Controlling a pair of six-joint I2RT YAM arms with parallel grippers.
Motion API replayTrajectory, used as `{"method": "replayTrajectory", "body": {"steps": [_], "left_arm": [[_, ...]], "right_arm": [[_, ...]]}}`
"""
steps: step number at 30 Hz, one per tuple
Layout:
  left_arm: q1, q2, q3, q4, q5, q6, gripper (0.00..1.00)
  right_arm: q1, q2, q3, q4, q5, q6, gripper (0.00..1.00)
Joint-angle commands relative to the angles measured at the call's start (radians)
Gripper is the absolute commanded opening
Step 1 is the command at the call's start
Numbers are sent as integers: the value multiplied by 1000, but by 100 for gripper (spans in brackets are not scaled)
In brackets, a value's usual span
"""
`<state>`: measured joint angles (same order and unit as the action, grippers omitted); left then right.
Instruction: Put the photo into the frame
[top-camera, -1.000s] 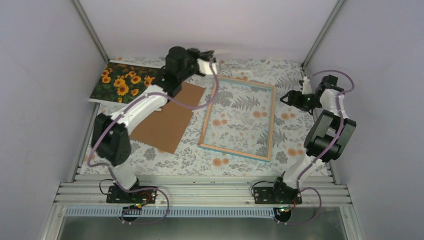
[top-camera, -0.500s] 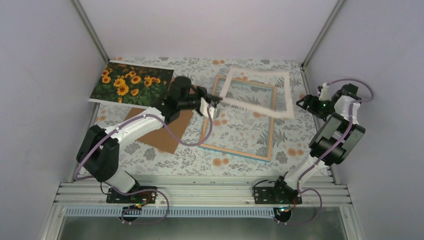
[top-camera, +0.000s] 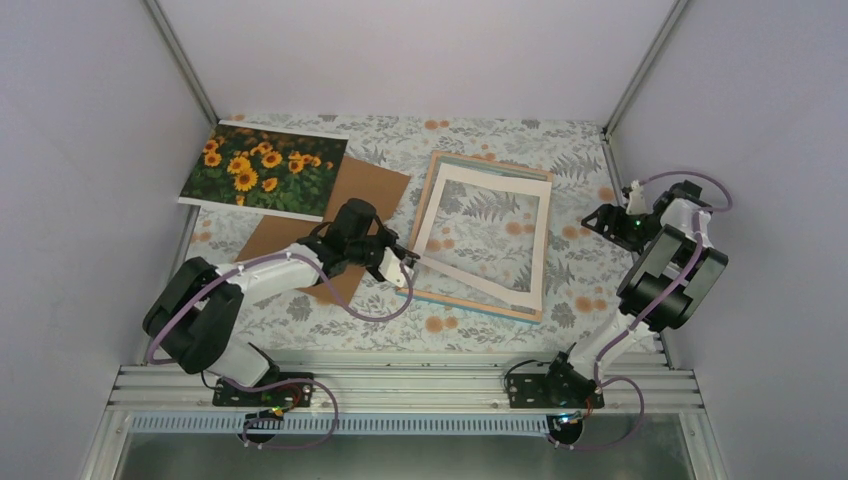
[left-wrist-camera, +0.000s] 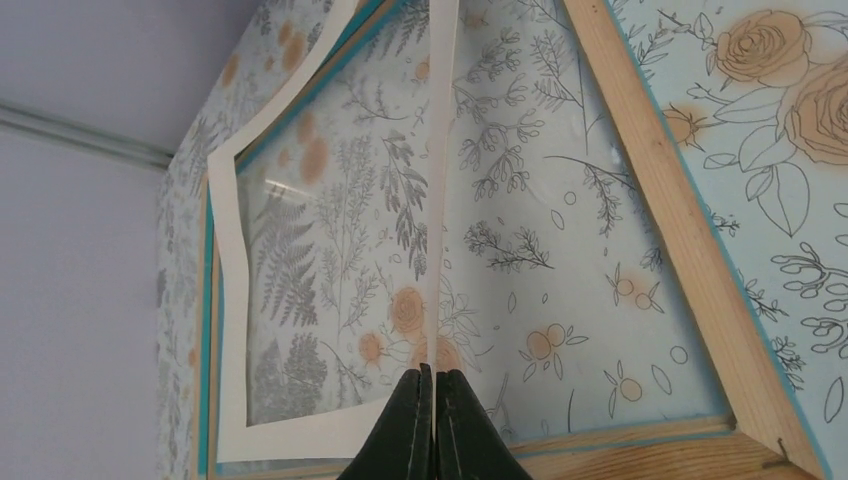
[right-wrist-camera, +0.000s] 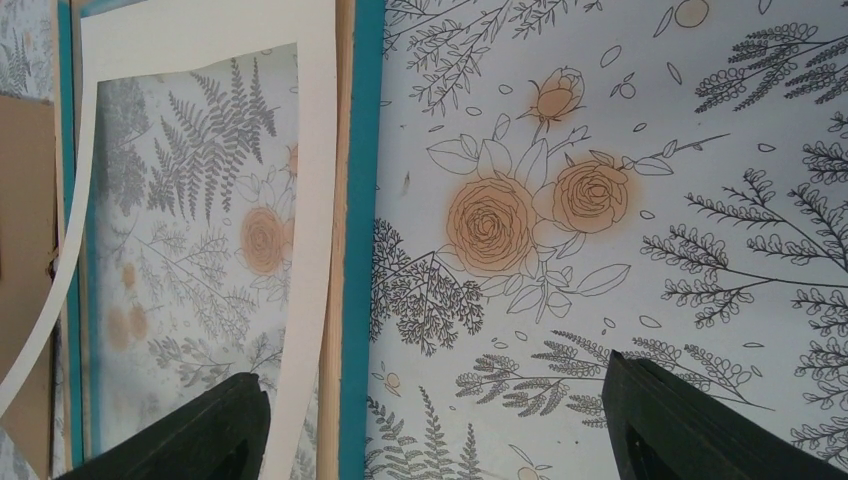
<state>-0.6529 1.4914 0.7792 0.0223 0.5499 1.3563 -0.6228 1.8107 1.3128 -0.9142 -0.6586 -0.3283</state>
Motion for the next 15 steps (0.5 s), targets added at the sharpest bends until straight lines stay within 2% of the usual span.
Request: {"method": "replayTrajectory", "body": {"steps": [1, 15], "left_arm": [[-16, 6, 37, 14, -14, -61, 2], [-83, -6, 96, -125, -144, -135, 2]], "right_arm": [[13, -35, -5, -9, -2, -26, 82], [55, -43, -15, -3, -4, -35, 80]]}}
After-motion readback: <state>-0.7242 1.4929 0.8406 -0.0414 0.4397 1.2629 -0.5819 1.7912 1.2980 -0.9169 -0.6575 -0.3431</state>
